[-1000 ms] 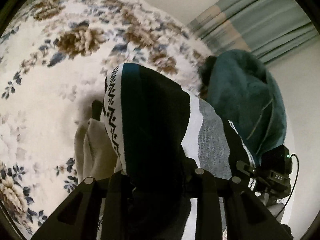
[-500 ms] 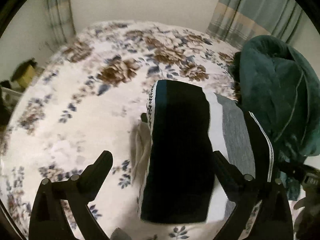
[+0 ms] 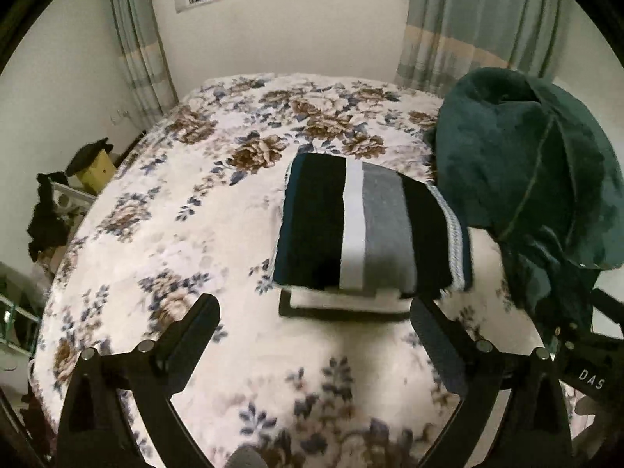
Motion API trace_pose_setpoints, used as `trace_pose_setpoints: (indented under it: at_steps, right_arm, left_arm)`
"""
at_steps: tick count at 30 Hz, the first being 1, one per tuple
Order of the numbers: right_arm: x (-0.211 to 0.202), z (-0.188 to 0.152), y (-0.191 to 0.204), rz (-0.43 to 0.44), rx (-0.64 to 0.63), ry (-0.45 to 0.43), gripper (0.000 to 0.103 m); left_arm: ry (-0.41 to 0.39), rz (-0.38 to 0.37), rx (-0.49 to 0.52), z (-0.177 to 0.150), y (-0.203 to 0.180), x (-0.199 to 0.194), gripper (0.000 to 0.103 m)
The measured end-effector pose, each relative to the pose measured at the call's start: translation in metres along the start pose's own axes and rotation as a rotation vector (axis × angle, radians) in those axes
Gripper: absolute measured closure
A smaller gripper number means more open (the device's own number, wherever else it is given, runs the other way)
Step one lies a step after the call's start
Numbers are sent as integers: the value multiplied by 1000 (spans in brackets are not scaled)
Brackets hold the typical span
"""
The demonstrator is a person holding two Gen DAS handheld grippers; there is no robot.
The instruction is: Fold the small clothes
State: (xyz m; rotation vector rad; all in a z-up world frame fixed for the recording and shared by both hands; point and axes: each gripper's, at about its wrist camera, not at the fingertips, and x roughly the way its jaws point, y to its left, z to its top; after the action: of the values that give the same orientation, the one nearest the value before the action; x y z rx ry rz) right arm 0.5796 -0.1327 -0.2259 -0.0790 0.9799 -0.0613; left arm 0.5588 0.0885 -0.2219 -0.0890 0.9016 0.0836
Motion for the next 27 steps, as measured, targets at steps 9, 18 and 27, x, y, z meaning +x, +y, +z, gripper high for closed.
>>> trace_pose_setpoints:
  at_steps: [9,18,27]
  right_arm:
    - [-188,-51,-16,-17,14,-145,0]
    - [-345,-110,-36,11,5,-291,0]
    - [-453,-162,-56,36,9,-400,0]
  left_arm:
    - [-127,1,8,-31,-2,-147,3]
    - [-252,-5,19,-62,-4,-260,3]
    - [-330,-31,32,-97,-9,-329,3]
